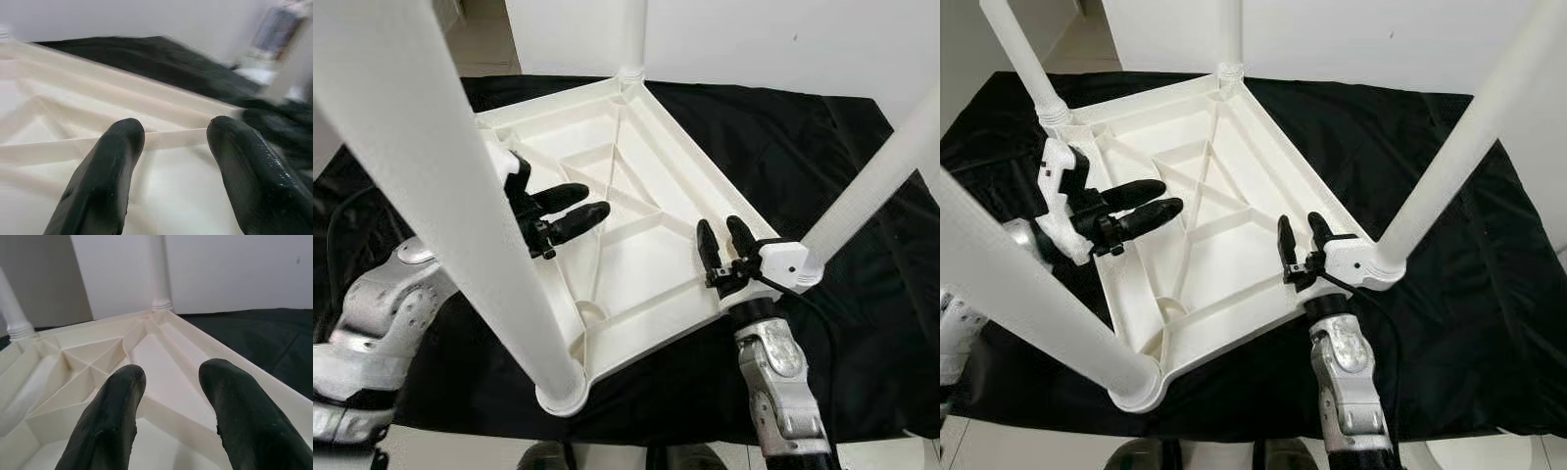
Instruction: Building children table
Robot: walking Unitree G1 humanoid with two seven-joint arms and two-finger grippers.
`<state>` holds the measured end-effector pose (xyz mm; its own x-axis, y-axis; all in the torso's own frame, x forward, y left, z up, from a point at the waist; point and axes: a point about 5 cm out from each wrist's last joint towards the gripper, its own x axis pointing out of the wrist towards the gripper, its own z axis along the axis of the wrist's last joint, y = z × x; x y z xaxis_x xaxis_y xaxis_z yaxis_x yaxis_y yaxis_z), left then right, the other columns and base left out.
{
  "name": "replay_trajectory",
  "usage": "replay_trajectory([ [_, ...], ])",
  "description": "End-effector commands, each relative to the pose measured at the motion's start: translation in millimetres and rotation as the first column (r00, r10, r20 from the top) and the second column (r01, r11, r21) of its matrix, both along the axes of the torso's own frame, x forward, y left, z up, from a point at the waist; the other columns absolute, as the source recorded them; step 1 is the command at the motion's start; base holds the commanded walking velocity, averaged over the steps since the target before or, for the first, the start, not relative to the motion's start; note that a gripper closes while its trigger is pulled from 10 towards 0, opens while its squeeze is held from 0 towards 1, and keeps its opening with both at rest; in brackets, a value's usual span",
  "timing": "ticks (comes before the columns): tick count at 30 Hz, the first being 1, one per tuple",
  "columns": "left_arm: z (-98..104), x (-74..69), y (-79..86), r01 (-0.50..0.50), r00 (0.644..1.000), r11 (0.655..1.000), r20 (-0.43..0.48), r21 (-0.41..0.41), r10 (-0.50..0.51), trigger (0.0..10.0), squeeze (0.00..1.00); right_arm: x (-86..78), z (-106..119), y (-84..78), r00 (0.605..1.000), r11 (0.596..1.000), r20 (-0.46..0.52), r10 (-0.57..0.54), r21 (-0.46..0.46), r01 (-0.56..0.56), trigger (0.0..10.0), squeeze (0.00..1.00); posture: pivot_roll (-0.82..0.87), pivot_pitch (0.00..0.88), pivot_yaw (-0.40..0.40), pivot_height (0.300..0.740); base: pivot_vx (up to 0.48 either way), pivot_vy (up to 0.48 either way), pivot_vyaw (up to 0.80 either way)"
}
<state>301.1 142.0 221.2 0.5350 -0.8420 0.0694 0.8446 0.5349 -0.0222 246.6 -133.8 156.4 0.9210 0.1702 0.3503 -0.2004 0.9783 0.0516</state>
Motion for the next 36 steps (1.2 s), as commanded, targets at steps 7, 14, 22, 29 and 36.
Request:
replay_trajectory([
  [7, -13, 23.8, 20.7, 0.01, 0.998, 0.994, 0.059, 0.112, -0.016, 10.0, 0.0, -22.1, 12, -3.8, 1.0, 1.0, 0.011, -0.007, -0.001, 0.007, 10.0, 0.0, -0.02, 0.072, 0.04, 0.74, 0.0, 0.0, 0.0],
  [14, -16, 41.7, 33.6, -0.059, 0.997, 0.991, 0.051, 0.123, 0.053, 10.0, 0.0, -24.4, 17, -11.3, 0.999, 1.0, 0.018, -0.029, 0.001, 0.029, 10.0, 0.0, -0.01, 0.062, 0.032, 0.74, 0.0, 0.0, 0.0],
  [22, -24, 56.3, 44.2, -0.139, 0.99, 0.983, 0.05, 0.123, 0.134, 10.0, 0.0, -31.3, 21, -15.5, 0.997, 0.996, 0.016, -0.078, -0.028, 0.079, 10.0, 0.0, -0.02, 0.056, 0.04, 0.74, 0.0, 0.0, 0.0],
  [29, -22, 60.6, 48.1, -0.169, 0.984, 0.98, 0.081, 0.106, 0.161, 10.0, 0.0, -36.3, 13, -20.0, 0.986, 0.985, -0.016, -0.168, -0.038, 0.168, 10.0, 0.0, -0.01, 0.053, 0.044, 0.74, 0.0, 0.0, 0.0],
  [36, -28, 63.7, 54.8, -0.3, 0.953, 0.953, 0.059, 0.029, 0.298, 10.0, 0.0, -36.2, 2, -34.1, 0.937, 0.933, -0.019, -0.35, -0.098, 0.346, 10.0, 0.0, -0.02, 0.044, 0.059, 0.74, 0.0, 0.0, 0.0],
])
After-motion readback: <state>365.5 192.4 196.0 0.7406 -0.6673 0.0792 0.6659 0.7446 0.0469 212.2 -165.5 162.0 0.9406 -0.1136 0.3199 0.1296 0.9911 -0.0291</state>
